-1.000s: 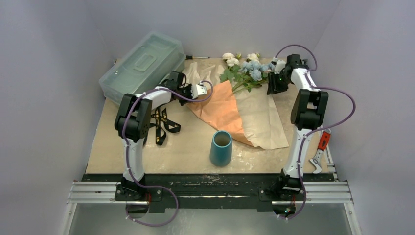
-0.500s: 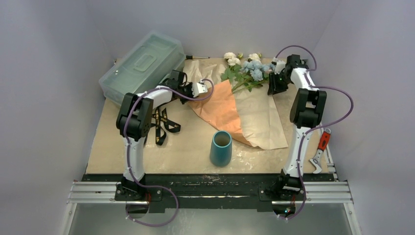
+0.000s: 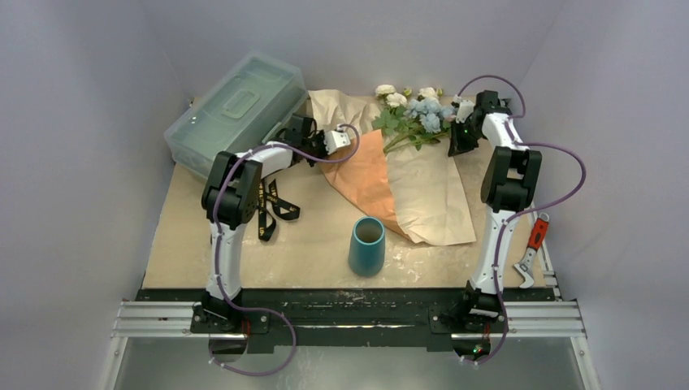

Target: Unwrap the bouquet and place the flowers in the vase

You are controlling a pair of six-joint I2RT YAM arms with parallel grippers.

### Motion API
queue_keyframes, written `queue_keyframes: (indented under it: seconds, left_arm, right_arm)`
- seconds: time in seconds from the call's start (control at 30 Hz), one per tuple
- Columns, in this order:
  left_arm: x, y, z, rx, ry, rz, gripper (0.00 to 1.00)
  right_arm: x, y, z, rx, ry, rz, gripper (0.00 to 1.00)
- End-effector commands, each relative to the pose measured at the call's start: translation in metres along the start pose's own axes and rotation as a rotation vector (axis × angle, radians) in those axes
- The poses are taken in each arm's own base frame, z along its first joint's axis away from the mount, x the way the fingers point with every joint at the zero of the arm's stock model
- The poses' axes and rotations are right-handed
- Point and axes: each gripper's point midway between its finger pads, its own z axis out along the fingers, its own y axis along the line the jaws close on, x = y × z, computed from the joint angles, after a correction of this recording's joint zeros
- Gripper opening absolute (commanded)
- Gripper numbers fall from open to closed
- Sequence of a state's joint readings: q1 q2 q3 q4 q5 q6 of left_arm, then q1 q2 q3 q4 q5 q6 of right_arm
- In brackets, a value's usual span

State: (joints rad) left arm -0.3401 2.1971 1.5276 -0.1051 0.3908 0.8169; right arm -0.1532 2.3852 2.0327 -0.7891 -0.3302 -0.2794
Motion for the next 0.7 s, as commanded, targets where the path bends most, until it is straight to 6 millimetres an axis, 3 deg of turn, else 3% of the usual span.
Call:
queue_keyframes:
  seconds: [0.0, 0.17, 0.33, 0.4, 0.43, 0.53, 0.6, 0.67]
  left_arm:
    - [-0.003, 0.012, 0.019, -0.051, -0.017, -0.04, 0.12]
    - [0.0, 0.031, 0.016, -0.105, -0.011, -0.008, 0.11]
    - [0.012, 0.052, 0.003, -0.141, 0.001, -0.046, 0.07]
    - [0.008, 0.05, -0.007, -0.125, -0.019, -0.058, 0.15]
    - [0.004, 0.045, -0.014, -0.098, -0.03, -0.062, 0.25]
    - [-0.016, 0.03, -0.037, -0.035, -0.072, -0.06, 0.58]
    - [-0.03, 0.026, -0.053, -0.024, -0.103, -0.071, 0.67]
    - [-0.041, 0.029, -0.07, -0.039, -0.123, -0.089, 0.73]
  right_arm:
    - [-0.036, -0.023, -0.02, 0.107, -0.112, -0.011, 0.0]
    - [-0.032, -0.034, -0.031, 0.156, -0.122, -0.001, 0.0]
    - [-0.013, -0.018, -0.034, 0.1, -0.107, 0.003, 0.0]
    - [-0.005, -0.014, -0.037, 0.093, -0.092, -0.001, 0.0]
    - [-0.004, -0.012, -0.038, 0.082, -0.086, -0.022, 0.03]
    - [-0.004, 0.002, -0.048, 0.025, -0.094, -0.038, 0.4]
    - [-0.012, 0.008, -0.063, 0.021, -0.134, -0.05, 0.63]
    - [-0.021, 0.014, -0.078, 0.02, -0.171, -0.076, 0.68]
